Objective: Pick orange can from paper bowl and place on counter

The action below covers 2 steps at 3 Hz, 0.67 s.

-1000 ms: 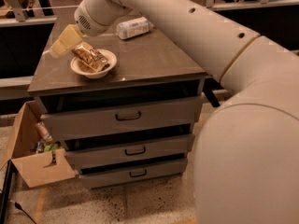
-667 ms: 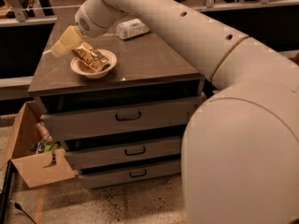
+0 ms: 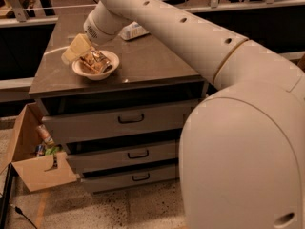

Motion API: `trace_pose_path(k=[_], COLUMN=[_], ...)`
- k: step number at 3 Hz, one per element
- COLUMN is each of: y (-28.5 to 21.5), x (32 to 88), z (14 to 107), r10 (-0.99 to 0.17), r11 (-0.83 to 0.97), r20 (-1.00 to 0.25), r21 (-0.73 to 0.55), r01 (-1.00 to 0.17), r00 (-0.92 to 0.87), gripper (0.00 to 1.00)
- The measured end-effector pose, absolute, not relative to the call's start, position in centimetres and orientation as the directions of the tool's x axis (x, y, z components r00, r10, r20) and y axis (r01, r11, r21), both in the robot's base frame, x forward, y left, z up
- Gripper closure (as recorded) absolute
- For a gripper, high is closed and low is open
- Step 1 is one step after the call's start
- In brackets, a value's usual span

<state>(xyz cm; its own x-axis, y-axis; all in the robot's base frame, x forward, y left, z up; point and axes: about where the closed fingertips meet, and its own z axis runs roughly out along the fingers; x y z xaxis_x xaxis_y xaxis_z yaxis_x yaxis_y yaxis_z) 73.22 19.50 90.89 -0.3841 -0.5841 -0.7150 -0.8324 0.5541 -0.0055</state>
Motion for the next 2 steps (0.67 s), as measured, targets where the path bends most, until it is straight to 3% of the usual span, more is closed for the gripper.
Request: trace_pose_path(k=[1, 2], y=[18.90, 18.65], x=[73.17, 72.84], z=[89.41, 88.48], r10=[-0.599, -0.616], r11=[0.561, 0.555], r20=[-0.694, -0.677], r21=[-0.007, -0.011], r01=[-0.828, -0.832], r00=[-0.400, -0.402], gripper=[0.16, 0.39])
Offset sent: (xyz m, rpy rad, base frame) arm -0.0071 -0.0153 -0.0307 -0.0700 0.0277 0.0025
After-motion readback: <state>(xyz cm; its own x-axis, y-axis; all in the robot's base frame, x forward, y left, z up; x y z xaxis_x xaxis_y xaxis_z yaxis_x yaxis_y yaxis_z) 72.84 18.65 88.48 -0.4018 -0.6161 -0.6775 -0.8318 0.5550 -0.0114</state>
